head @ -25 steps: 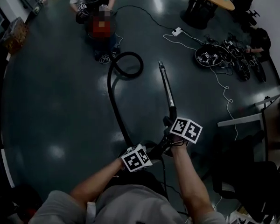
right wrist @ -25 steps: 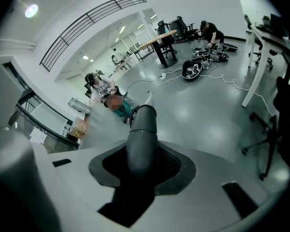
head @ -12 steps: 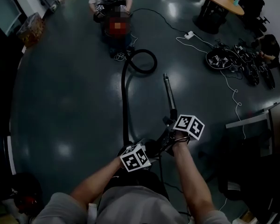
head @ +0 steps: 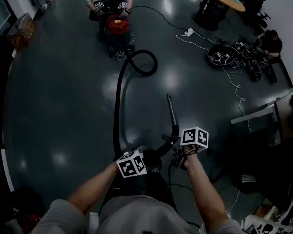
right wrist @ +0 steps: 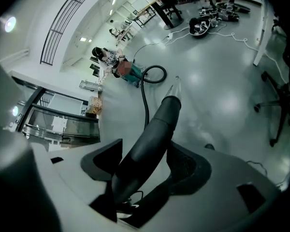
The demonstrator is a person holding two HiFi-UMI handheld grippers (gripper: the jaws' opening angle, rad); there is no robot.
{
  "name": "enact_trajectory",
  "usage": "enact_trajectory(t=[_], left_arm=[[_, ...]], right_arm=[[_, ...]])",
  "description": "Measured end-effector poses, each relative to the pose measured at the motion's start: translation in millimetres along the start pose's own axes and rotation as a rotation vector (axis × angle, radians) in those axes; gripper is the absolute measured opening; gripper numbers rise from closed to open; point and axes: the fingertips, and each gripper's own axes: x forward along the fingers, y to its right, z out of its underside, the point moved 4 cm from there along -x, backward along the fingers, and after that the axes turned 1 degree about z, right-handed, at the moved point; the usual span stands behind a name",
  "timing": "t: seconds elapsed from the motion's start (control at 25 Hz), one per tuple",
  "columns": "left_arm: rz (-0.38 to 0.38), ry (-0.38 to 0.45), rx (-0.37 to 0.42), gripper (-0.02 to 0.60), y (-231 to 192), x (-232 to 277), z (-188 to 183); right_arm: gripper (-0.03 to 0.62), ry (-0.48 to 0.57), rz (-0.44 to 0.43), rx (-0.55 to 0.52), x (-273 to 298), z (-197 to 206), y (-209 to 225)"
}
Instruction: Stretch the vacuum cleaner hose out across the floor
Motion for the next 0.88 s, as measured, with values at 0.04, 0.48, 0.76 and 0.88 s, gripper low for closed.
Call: enact_trajectory(t=[0.04,0.48,0.76,0.88], left_arm=[[0.019,-0.007,0.025,0.245,1.9,-7.8,9.6],[0.126,-0.148,0.161,0.239,16.0,-73.5,88.1],[0.152,-0.254,0.23,0.239,35.6,-96.1,114.9],[0.163,-0.299,0.279,0.239,58.6,-106.0,112.0]], right_arm=[[0.27,-0.002,-0.006,0.015,2.0,10.7,-3.5],[0.273,0.073,-0.014,-0.648,-47.8,101.6,-65.4],[0.272,-0.102,0.15,-1.526,1.9,170.3,-95.1],[0.272,-0.152,0.111,-1.667,16.0,193.5,-105.5]])
